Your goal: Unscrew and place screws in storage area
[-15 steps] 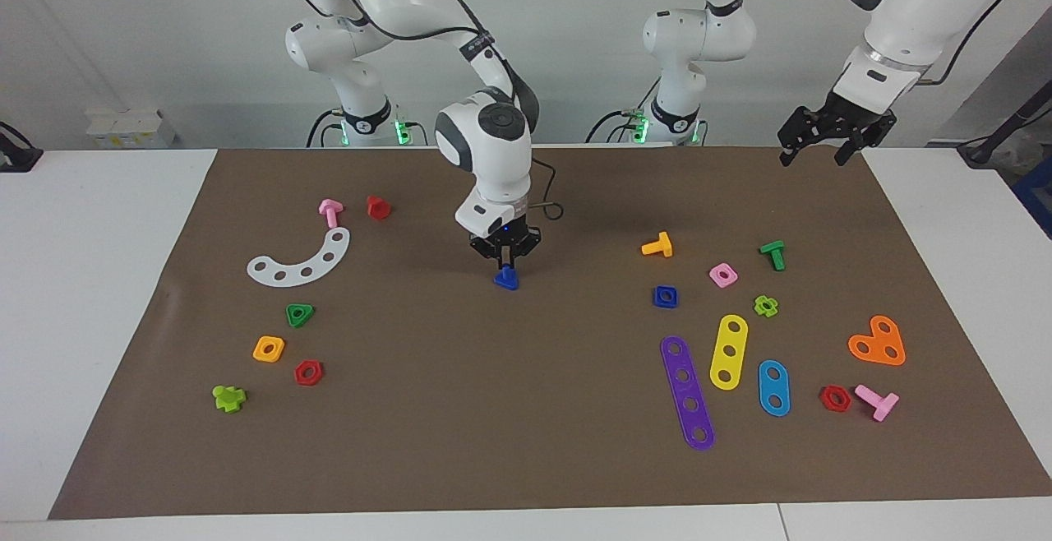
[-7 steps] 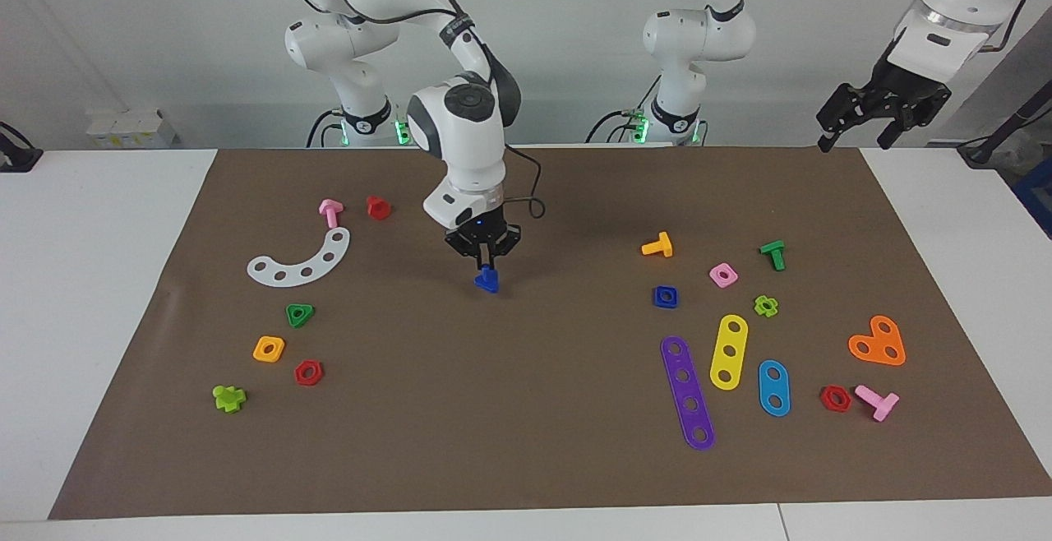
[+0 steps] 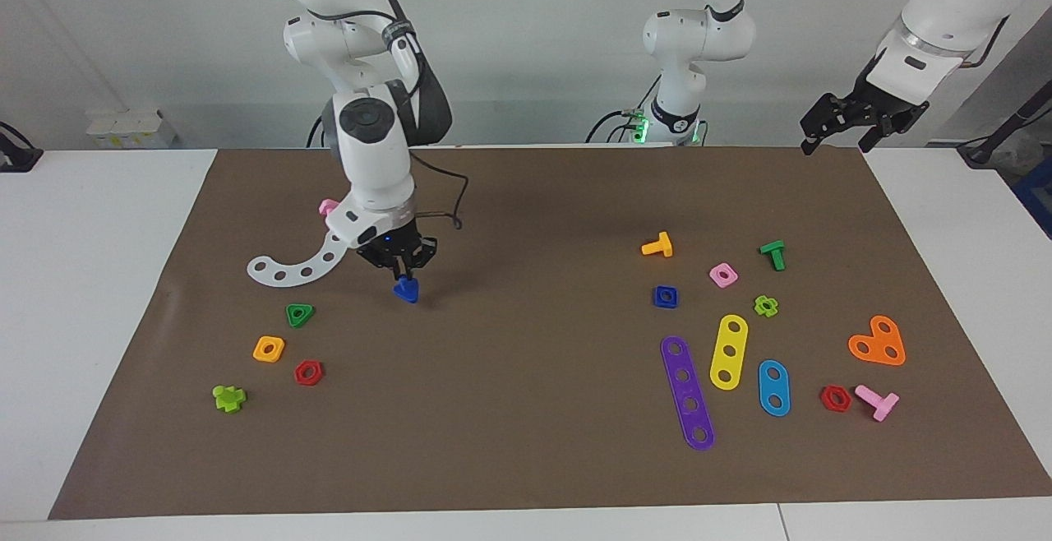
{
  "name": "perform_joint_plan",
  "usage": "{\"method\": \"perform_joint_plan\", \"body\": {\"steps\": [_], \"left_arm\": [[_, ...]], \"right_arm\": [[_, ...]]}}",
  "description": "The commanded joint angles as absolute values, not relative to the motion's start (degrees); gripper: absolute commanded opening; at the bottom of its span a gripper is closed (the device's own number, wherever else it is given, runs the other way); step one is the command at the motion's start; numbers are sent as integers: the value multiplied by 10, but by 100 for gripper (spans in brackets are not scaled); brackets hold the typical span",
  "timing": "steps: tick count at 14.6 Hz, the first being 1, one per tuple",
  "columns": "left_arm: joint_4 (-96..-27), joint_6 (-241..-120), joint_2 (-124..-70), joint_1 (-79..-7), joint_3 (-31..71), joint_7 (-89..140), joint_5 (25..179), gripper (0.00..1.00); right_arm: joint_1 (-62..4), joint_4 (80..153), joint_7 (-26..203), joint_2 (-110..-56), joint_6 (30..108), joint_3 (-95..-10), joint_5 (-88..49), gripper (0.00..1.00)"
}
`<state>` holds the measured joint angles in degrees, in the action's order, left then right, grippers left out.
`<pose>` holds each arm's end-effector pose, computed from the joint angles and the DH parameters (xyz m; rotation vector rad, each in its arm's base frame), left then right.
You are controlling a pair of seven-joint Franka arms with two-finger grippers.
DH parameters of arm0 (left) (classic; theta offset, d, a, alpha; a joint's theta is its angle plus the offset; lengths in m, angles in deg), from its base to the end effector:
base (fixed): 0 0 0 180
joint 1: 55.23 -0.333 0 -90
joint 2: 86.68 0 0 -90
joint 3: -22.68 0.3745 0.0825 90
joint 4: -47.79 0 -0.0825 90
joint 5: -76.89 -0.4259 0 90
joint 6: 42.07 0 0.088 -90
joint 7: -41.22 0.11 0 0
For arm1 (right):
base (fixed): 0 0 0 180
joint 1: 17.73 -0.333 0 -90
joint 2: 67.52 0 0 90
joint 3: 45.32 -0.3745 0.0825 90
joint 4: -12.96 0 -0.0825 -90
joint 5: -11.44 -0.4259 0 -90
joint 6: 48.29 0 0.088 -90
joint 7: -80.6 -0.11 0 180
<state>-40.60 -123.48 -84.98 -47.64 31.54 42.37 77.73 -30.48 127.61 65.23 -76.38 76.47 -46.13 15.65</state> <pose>0.5693 0.0125 0.6989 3.1172 0.0005 -0.1436 0.6135 0.1446 0.4160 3.0897 0.0146 0.0553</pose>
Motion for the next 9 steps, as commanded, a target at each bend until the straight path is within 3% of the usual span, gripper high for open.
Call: {"method": "perform_joint_plan", "body": {"steps": [1,6,9], "left_arm": [[-429,-1235,-826,-487,312,419,775,100],[-429,-1236,-826,-486,312,419,775,100],[-429,-1236,-826,-486,312,419,775,100]], "right_arm": [[-264,1302,727,-754,774,-469,155,0],[-233,1313,793,-761,782,-469,131,0],[-227,1331,793,-774,828,-469,128,0]]}}
